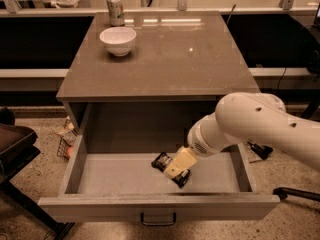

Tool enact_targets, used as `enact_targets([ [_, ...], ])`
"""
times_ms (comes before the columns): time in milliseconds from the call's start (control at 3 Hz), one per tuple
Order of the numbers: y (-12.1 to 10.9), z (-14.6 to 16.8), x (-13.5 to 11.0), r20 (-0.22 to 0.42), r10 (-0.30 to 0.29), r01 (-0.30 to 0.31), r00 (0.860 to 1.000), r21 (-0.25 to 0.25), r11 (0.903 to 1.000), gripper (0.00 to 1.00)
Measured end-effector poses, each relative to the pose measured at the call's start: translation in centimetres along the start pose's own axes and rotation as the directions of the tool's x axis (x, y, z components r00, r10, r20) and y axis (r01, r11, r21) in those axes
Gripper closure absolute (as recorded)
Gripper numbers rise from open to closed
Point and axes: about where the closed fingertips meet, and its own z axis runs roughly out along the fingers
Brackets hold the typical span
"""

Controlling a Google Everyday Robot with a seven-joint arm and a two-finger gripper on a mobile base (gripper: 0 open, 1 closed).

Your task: Pick rxbar chocolate from top drawer and place on counter

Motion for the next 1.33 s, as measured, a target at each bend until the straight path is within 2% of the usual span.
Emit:
enact_targets([
  [333,0.8,3.3,0.2,0.021,0.036,-0.035,0.999,-0.018,0.9992,0.00],
  [667,1.4,6.1,0.2,0.038,0.047,-0.046,0.998,-0.012,0.9989,0.00],
  [1000,1.5,8.3,0.0,0.046,0.031,-0.031,0.998,0.014,0.9994,0.00],
  [1333,1.5,10.4,0.4,0.016,-0.020,0.019,1.000,0.051,0.9985,0.00],
])
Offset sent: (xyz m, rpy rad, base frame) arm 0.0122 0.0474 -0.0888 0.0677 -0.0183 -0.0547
